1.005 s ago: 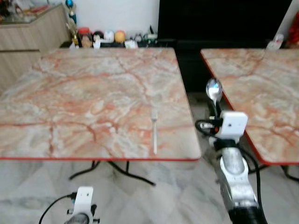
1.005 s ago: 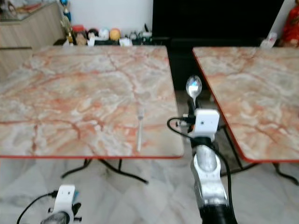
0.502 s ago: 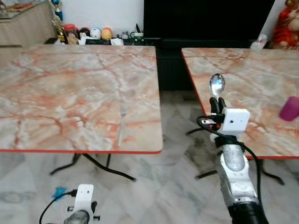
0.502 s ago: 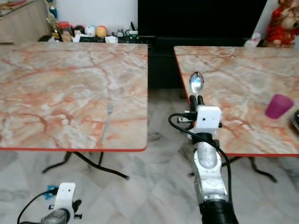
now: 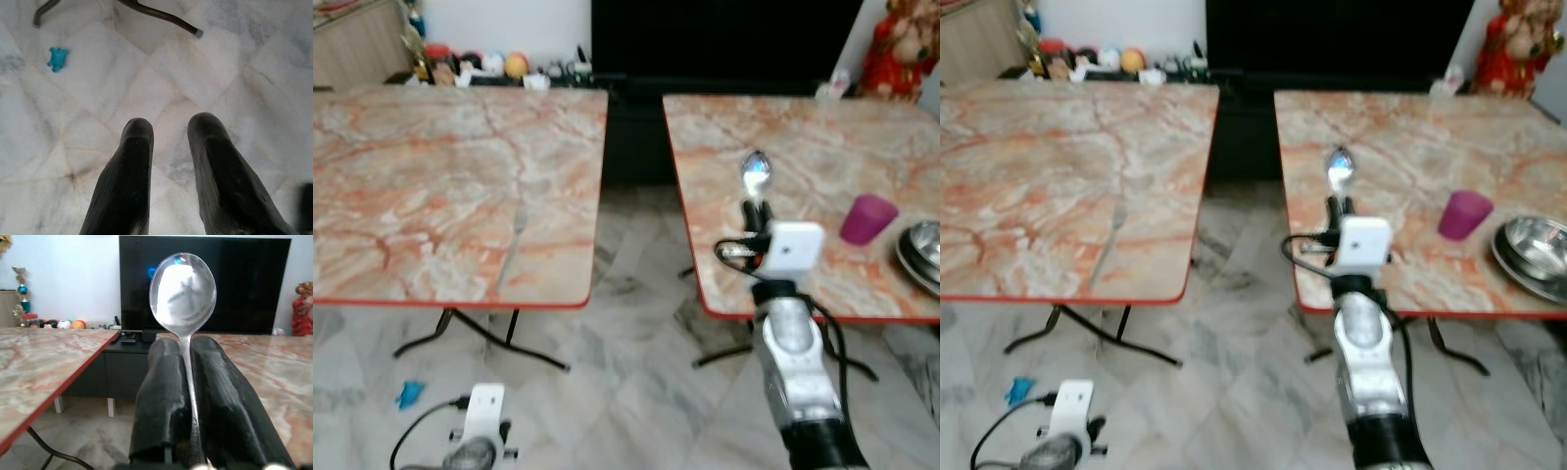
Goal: Setting the table
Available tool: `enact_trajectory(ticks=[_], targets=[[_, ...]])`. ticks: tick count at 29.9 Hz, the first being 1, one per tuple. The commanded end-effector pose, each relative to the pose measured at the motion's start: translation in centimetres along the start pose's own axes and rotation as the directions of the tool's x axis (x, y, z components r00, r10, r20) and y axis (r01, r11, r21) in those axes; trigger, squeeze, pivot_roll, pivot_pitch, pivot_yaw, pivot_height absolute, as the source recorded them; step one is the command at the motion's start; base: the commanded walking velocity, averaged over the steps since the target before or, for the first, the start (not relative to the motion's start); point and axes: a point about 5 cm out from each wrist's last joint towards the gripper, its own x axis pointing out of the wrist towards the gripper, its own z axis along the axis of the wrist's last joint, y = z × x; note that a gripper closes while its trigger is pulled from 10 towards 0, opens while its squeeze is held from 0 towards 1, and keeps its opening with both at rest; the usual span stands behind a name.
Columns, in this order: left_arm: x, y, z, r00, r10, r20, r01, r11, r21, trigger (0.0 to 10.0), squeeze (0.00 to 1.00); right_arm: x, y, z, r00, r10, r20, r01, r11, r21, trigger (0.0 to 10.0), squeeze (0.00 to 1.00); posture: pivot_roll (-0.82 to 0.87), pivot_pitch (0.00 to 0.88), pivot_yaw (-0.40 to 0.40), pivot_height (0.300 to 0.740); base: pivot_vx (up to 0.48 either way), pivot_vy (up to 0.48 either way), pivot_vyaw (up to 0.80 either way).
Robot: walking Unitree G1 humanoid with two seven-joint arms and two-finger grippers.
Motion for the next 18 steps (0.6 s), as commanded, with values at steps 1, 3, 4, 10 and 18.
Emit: enact_trajectory(ticks=[1, 3, 4, 10, 18], targets=[[-0.05, -0.50, -0.41, 1.000, -0.007, -0.019, 0.006, 1.000, -0.016, 10.0, 0.00, 0.16, -0.89, 0.34, 1.000, -0.016, 0.009, 0.016, 0.999, -0.038, 10.0, 0.00, 0.03, 0.000, 0.000, 0.740, 0.000, -0.322, 0.00], [-0.05, -0.50, -0.41, 1.000, -0.007, -0.020, 0.007, 1.000, -0.016, 10.0, 0.00, 0.18, -0.90, 0.38, 1.000, -0.012, 0.010, 0.013, 0.999, -0.046, 10.0, 0.00, 0.03, 0.000, -0.001, 0.740, 0.000, -0.322, 0.00], [-0.05, -0.50, -0.41, 1.000, -0.007, -0.019, 0.007, 1.000, -0.016, 10.0, 0.00, 0.17, -0.91, 0.37, 1.000, -0.012, 0.007, 0.013, 0.998, -0.054, 10.0, 0.00, 0.03, 0.000, -0.001, 0.740, 0.000, -0.315, 0.63], [-0.05, -0.55, -0.43, 1.000, -0.010, -0.020, 0.009, 1.000, -0.015, 10.0, 0.00, 0.11, -1.21, 0.15, 0.999, -0.040, -0.005, 0.040, 0.998, -0.041, 10.0, 0.00, 0.03, 0.000, -0.001, 0.740, 0.000, -0.321, 0.15], [-0.05, -0.63, -0.41, 1.000, -0.011, -0.019, 0.010, 1.000, -0.016, 10.0, 0.00, 0.19, -1.30, 0.18, 0.999, -0.047, -0.006, 0.046, 0.998, -0.040, 10.0, 0.00, 0.04, 0.000, -0.004, 0.740, 0.000, -0.321, 0.00]])
